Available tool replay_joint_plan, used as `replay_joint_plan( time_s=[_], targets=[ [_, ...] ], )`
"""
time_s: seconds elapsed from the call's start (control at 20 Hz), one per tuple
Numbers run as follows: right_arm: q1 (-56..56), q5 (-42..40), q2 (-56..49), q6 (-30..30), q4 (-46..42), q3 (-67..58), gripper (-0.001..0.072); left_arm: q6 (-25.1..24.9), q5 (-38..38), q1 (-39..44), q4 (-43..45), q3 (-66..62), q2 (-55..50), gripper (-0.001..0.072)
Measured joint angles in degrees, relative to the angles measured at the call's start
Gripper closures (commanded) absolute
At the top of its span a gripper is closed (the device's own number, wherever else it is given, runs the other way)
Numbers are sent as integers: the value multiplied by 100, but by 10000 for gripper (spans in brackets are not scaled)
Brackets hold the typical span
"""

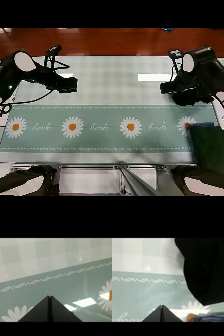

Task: Fold the shirts.

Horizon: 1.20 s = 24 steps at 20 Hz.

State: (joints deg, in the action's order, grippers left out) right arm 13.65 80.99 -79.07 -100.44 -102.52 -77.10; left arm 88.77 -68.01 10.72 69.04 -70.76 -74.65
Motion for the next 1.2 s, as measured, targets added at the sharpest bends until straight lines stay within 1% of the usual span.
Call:
replay_joint_plan(
  time_s=[0.8, 0.9, 1.0, 1.05, 1.1, 1.15, 1.2],
  targets=[
    [0, -15, 0, 0, 2, 0, 686, 2, 2, 0, 0, 0, 0, 688],
    [0, -170, 0, 0, 0, 0, 686, 0, 11, 0, 0, 0, 0, 688],
    [0, -507, 0, 0, -11, 0, 683, -42, 168, -7, 2, 0, -2, 687],
    [0, -763, 0, 0, -15, 0, 581, -90, 339, -13, 15, 0, -9, 633],
    [0, -1047, 0, -2, -31, 0, 287, -149, 581, -26, 37, 0, -13, 432],
    [0, -1410, -2, -13, -92, -2, 295, -186, 866, -48, 52, 0, -22, 204],
    [-2, -1729, -7, -20, -212, -31, 296, -210, 1178, -90, 105, -4, -33, 199]
  ],
)
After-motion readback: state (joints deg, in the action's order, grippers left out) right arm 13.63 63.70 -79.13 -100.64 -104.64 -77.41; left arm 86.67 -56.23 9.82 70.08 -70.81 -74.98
